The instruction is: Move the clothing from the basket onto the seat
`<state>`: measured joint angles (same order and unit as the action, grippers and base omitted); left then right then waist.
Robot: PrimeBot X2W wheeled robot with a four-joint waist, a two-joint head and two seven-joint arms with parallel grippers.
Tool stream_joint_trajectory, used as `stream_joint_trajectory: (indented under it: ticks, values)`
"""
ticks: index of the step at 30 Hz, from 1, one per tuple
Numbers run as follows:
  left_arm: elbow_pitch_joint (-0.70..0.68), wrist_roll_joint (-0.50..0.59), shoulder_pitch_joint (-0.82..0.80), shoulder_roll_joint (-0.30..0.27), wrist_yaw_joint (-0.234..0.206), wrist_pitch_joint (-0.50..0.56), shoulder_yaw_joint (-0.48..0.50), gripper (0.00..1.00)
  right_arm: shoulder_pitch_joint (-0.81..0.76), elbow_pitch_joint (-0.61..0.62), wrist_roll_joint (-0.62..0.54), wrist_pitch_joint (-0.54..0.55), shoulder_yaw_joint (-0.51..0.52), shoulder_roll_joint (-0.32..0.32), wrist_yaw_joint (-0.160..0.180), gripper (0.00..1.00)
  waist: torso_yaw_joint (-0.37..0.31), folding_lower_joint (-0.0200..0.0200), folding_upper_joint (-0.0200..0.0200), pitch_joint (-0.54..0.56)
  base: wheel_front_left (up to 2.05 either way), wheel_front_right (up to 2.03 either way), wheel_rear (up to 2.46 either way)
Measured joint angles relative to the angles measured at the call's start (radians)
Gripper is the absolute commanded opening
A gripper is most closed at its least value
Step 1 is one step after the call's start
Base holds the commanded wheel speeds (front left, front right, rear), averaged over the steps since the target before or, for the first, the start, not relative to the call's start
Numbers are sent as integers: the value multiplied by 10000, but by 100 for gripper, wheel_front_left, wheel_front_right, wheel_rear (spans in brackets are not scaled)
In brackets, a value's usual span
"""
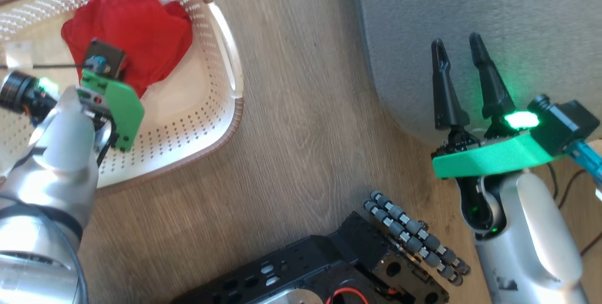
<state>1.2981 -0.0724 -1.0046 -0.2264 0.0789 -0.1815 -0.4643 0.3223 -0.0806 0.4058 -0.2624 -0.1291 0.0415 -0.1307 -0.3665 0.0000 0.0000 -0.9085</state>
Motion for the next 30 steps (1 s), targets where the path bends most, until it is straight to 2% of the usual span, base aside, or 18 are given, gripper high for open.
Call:
stream_joint_trajectory:
  ticks: [5, 7, 8, 10, 13, 19, 30]
  values:
    - [19, -236, 598, -46, -119, -196, 104, 0, 290, -198, -13, 0, 17, 0, -2, 100, -62, 0, 0, 548, 0, 0, 0]
    - [-184, -533, 874, 113, -897, -581, 443, 0, 304, -280, -63, 0, 59, 6, 0, 100, 1, 0, 0, 816, 0, 0, 0]
    - [-307, -612, 1009, 224, -907, -663, 408, 0, 317, -330, -142, 0, 105, 4, -2, 100, 55, 0, 0, 956, 0, 0, 0]
    - [-405, -617, 1211, 487, -577, -663, 405, 0, 320, -493, -332, 0, 205, 0, -2, 100, 195, 1, 0, 1314, 0, 0, 0]
    - [-1158, -746, 1547, 631, -466, -667, 439, 0, 282, -600, -518, 0, 318, 10, -2, 100, 445, 0, 1, 1879, 0, 0, 0]
    - [-3233, -788, 2592, 650, -527, -675, 654, 0, 74, -848, -838, 2, 431, 12, -2, 100, 1006, 0, 1, 2995, 0, 0, 0]
    - [-5676, -652, 4249, 959, -451, -665, 1081, 0, -478, -1244, -1001, 2, 562, 21, -2, 100, 1861, -1, 1, 4742, 0, 0, 0]
